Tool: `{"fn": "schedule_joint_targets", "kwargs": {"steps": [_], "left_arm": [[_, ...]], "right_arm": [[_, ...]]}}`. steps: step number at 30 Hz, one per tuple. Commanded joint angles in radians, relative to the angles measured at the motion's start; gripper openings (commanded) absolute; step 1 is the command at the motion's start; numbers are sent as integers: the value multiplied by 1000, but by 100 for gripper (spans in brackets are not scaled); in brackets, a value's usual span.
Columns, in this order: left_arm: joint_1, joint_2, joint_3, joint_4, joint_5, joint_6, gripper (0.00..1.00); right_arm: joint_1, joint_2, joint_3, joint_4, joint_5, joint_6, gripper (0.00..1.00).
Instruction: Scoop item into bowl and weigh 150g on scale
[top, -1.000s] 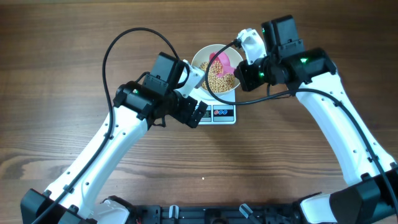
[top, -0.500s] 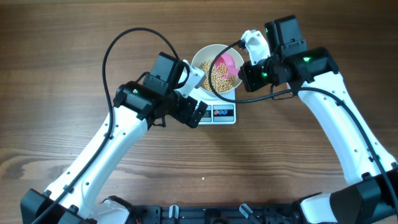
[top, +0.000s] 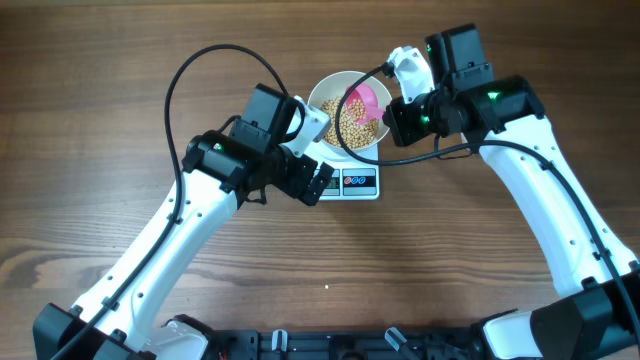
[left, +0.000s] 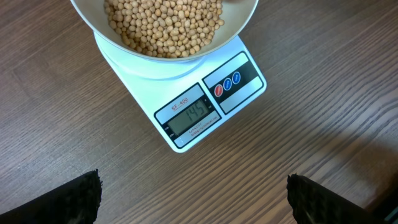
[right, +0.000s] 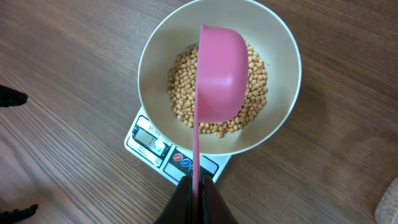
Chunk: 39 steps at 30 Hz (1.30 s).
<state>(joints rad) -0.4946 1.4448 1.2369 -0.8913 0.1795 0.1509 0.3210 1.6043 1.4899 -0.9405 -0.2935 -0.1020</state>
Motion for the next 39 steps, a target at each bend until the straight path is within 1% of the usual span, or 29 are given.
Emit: {"fn": "schedule_joint_targets", "kwargs": {"steps": [1,6,10,30,34,37,39], "left_arm": [[6,-21,14,0,-6,-10,100],[6,-21,14,0,-6,-10,100],[6,-21,14,0,-6,-10,100],[6,-21,14,0,-6,-10,100],[6,-21,14,0,-6,-10,100],[6,-21,14,0,-6,-9,100],[6,-21,14,0,-6,-10,100]], "right_arm": [[-2,-18,26,13,9,8,4],[-2,-18,26,13,-5,8,4],[-2,-18,28,40,-153,-3,4],[-16,-18,28,35,-138,0,4],[-16,-18,28,31,-53,34,4],[-17,-18,28,41,-173,-11,4],[-26,-18,27,31,-138,-2,4]]}}
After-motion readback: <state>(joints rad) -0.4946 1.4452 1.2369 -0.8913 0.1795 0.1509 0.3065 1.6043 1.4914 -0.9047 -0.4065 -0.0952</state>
